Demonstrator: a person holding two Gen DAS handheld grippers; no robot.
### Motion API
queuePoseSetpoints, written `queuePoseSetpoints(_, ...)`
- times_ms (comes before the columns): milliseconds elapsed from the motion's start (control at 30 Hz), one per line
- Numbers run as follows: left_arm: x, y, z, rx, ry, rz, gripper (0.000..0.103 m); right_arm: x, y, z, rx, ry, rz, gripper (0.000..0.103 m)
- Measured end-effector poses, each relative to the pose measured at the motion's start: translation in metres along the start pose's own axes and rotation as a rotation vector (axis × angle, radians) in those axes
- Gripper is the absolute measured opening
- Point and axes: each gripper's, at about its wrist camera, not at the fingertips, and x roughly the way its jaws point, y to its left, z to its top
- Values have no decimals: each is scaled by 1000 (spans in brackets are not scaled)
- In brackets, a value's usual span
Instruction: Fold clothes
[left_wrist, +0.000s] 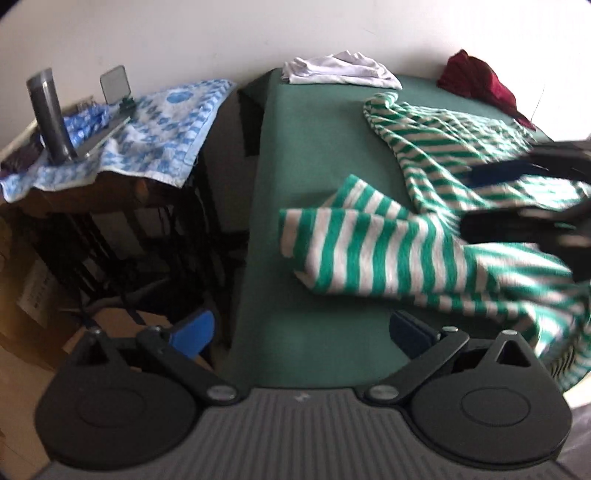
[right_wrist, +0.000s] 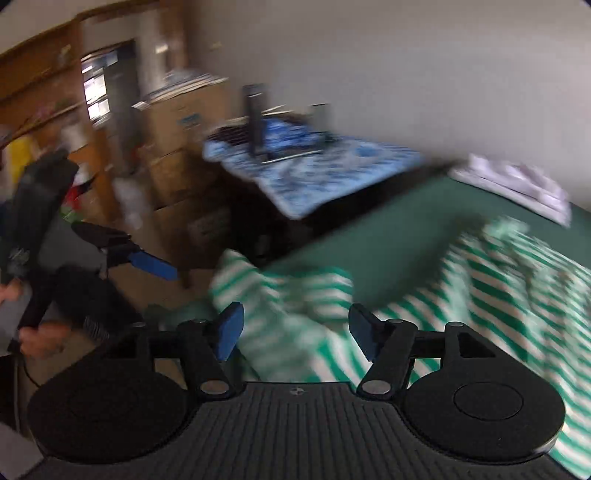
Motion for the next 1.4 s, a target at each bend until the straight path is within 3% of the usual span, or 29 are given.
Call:
queuePoseSetpoints(100, -9, 3, -11, -11, -8, 22, 102, 36, 11, 8, -2, 34, 86, 65)
queuePoseSetpoints(133, -12, 5, -14, -17, -9, 30, 102, 44, 8, 10, 26, 50, 92, 59)
queuePoseSetpoints(167, -15, 6, -16, -20, -11, 36, 102, 52, 5, 12, 54, 65, 98, 28)
queuePoseSetpoints(200, -17, 7, -18, -21, -14, 40, 102, 56, 0, 13, 90, 70, 101, 7)
queuePoseSetpoints(233, -19, 6, -18, -15, -19, 42, 102, 52, -9, 14, 146, 47, 98, 3)
queuePoseSetpoints(433, -15, -5, -3, 68, -68, 15, 102, 0, -77, 4, 471, -86, -48, 2)
queuePoseSetpoints(533, -5, -14, 14, 101, -94, -37, 102, -21, -99, -11, 567, -111, -128, 2)
queuePoseSetpoints(600, 7, -15, 30, 90, -94, -114, 102, -30, -111, -23, 624, -115, -145, 2)
queuePoseSetpoints(700, 33, -10, 52, -2, -50, -240, 102, -35, -121, -40, 677, -97, -136, 2)
queuePoseSetpoints(767, 52, -6, 64, -94, -21, -297, 102, -35, -119, -43, 646, -83, -169, 2)
queuePoseSetpoints(900, 79, 0, 79, -264, 1, -356, 102, -42, -130, -55, 658, -55, -177, 3)
queuePoseSetpoints(967, 86, -2, 87, -312, 0, -358, 99, -47, -135, -61, 676, -49, -183, 9)
queuePoseSetpoints(1000, 88, -6, 90, -314, -2, -340, 90, -49, -138, -63, 686, -47, -190, 12)
queuePoseSetpoints(1033, 88, -11, 94, -307, -5, -313, 62, -51, -140, -66, 695, -45, -196, 20)
queuePoseSetpoints(1067, 83, -12, 94, -309, -13, -296, 43, -53, -142, -69, 705, -43, -203, 31)
queuePoseSetpoints(1100, 75, -10, 91, -316, -24, -282, 16, -55, -144, -71, 714, -41, -209, 37)
queuePoseSetpoints(1133, 66, -8, 89, -322, -35, -268, 2, -58, -146, -74, 725, -40, -213, 44)
queuePoseSetpoints(1300, 25, 2, 76, -355, -91, -200, 0, -67, -150, -77, 782, -69, -188, 45)
queuePoseSetpoints(1400, 0, 8, 69, -375, -125, -159, 0, -72, -147, -74, 811, -89, -117, 46)
